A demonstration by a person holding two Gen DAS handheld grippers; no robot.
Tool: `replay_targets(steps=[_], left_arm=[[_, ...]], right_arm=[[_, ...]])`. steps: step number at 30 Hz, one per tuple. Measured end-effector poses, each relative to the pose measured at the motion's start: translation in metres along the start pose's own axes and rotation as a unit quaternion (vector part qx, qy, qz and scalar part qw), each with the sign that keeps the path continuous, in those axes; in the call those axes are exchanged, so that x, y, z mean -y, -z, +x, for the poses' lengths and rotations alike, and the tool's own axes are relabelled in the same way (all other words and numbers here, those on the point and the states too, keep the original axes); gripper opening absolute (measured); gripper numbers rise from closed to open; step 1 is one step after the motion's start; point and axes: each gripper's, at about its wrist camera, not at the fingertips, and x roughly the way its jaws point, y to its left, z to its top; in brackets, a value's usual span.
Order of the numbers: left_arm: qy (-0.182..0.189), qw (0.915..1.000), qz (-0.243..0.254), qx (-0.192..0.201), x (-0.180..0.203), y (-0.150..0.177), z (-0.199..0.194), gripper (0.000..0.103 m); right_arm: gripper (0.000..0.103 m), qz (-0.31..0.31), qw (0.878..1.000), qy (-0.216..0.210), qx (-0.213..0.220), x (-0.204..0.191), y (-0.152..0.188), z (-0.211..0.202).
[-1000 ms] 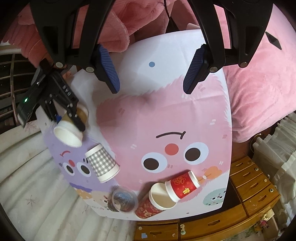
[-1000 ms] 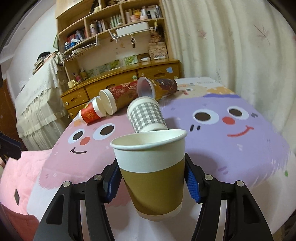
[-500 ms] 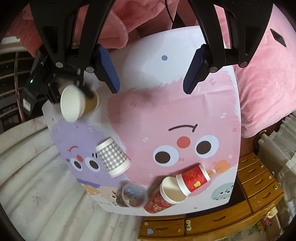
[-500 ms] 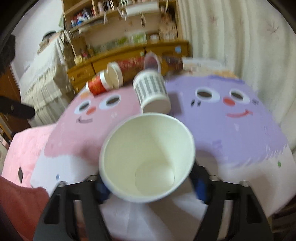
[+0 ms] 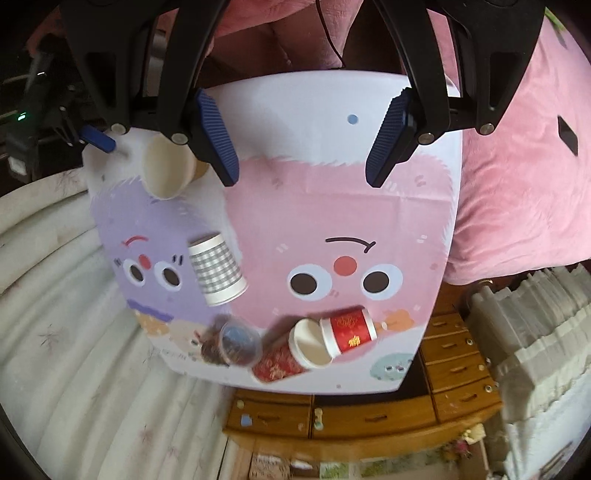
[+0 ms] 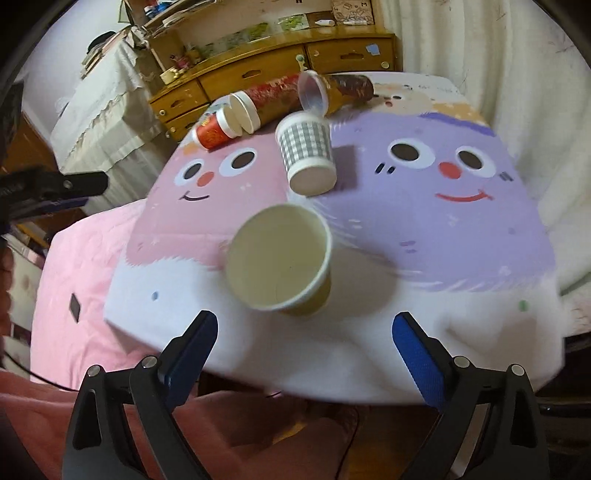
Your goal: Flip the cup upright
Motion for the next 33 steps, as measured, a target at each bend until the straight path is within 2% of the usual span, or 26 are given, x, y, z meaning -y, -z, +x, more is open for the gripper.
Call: replay_targets(steps=[6,10,12,17,24,28,29,33], left_arm=[[0.027,0.9992,-0.022,0.021,0.029,0.023,-0.044,0.069],[0.034,0.9987,-0.033,0.017,0.051,0.036,-0.072,0.069],[0.033,0.9986,-0.031,0.028,0.065,0.042,-0.088,0.069],[0.03,0.998,-0.008,0.055,0.098,0.05,-0.12,0.069],[0.018,0.9973,0.035,0.062,0.133,0.054,-0.139,0.07],[-0.001,0.997,0.031,0.071,0.14,0.057,-0.14,0.076],[-0.008,0.997,0.026,0.073,0.14,0.058,-0.139,0.081],[-0.021,0.9963,-0.003,0.084,0.132,0.064,-0.142,0.085]], right_arm=[[0.098,0.002,0.999,0.005,-0.045,0.006,-0.006,-0.071],[0.103,0.006,0.998,0.006,-0.067,0.004,-0.003,-0.115],[0.103,0.022,0.998,-0.011,-0.058,0.005,0.001,-0.137],[0.103,0.063,0.998,-0.015,-0.016,0.014,0.008,-0.184],[0.103,0.092,0.994,0.026,0.048,0.021,0.013,-0.228],[0.103,0.082,0.992,0.035,0.084,0.018,0.014,-0.244],[0.103,0.079,0.992,0.033,0.088,0.015,0.015,-0.247],[0.103,0.076,0.993,0.027,0.085,0.015,0.019,-0.252]])
